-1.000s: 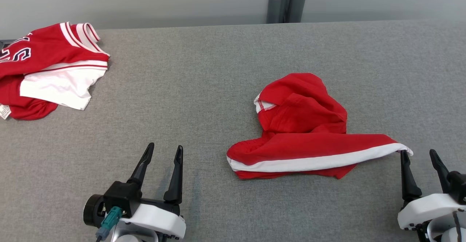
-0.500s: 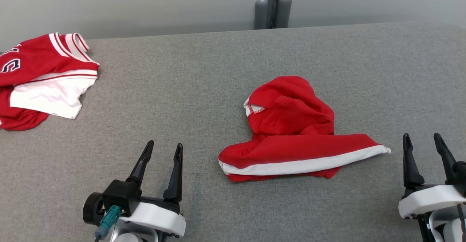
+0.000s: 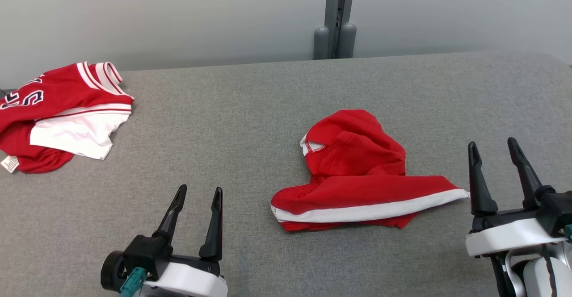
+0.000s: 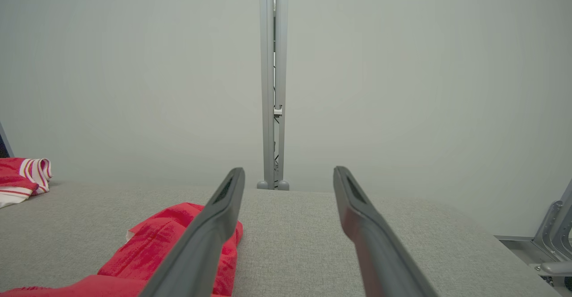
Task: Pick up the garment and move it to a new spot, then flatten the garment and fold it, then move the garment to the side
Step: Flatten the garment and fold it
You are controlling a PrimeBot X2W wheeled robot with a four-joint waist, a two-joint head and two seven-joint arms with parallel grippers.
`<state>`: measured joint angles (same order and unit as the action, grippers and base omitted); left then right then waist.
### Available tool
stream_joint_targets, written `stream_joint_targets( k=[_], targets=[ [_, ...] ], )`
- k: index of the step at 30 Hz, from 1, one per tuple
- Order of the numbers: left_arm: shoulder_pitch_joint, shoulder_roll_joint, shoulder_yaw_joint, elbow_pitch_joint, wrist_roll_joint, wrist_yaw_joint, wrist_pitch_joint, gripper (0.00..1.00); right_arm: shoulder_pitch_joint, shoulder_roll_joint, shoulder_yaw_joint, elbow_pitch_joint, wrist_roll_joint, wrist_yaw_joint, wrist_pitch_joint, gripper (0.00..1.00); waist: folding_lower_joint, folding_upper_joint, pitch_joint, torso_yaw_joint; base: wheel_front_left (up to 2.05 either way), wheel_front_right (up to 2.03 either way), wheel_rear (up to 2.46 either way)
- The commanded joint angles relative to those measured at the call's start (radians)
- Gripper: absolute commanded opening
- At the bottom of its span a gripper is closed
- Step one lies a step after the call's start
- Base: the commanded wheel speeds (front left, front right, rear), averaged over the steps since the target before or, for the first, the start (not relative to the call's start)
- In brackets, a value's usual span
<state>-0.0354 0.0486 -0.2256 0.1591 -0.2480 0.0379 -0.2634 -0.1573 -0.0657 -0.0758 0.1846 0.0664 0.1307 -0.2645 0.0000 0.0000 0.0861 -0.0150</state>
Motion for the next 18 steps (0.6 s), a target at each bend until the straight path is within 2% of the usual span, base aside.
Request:
stream_joint_targets(
  k=[1,18],
  targets=[
    [0.014,0.004,0.002,-0.006,-0.004,0.007,-0.002,1.0,0.012,-0.001,0.01,-0.011,0.006,0.0,0.0,1.0,0.0,0.0,-0.019,0.005,0.0,0.0,0.0],
    [0.126,0.004,0.022,-0.05,0.004,0.037,-0.002,1.0,0.103,0.014,0.044,-0.042,0.062,0.0,0.0,1.0,0.0,0.0,-0.091,0.023,0.0,0.0,0.0]
  ],
)
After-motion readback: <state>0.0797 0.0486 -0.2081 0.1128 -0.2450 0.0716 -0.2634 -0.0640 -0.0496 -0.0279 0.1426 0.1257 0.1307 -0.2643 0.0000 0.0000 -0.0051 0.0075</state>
